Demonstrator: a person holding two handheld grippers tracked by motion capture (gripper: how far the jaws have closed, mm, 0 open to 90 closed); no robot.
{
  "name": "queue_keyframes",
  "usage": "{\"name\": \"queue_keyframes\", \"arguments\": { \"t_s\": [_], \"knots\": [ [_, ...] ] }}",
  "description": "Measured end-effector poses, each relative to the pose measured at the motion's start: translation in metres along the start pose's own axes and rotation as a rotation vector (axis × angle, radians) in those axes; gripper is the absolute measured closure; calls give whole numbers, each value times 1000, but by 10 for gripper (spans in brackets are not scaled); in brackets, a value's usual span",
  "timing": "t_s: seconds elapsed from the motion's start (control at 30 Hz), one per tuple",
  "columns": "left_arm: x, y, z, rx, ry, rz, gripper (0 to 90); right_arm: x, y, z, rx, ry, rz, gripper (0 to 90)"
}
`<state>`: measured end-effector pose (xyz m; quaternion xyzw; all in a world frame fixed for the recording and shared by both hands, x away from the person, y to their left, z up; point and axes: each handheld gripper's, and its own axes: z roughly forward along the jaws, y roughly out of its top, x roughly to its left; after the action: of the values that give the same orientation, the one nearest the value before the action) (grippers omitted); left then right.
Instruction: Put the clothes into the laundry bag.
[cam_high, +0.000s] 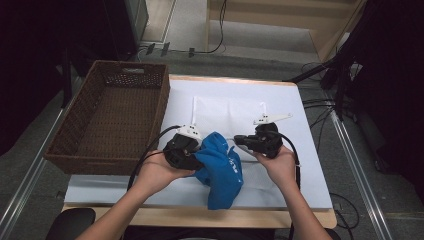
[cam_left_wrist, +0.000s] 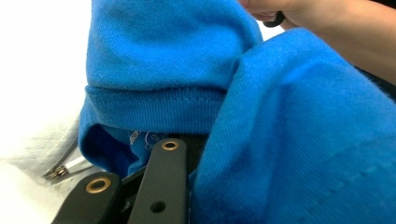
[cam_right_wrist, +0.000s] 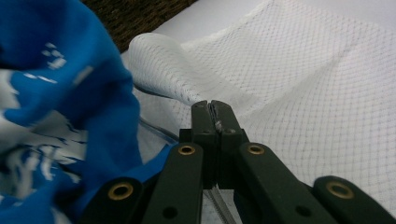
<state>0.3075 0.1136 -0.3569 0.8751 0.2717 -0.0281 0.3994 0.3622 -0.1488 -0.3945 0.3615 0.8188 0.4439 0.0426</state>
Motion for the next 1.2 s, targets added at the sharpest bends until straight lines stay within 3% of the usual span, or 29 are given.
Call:
{"name": "queue_keyframes", "arguments": {
  "t_s": [0.27,0.47,0.77,1.2],
  "knots": [
    [7,-3,28,-3,40,-21,749,1,0,-1,1,-1,1,900],
    [13,-4,47,-11,47,-30,749,4,2,-2,0,4,-7,900],
    [18,-12,78,32,71,-28,749,7,3,-5,-18,5,-10,900],
    [26,-23,103,41,81,-35,748,13,7,-13,-52,26,-14,900]
  ]
}}
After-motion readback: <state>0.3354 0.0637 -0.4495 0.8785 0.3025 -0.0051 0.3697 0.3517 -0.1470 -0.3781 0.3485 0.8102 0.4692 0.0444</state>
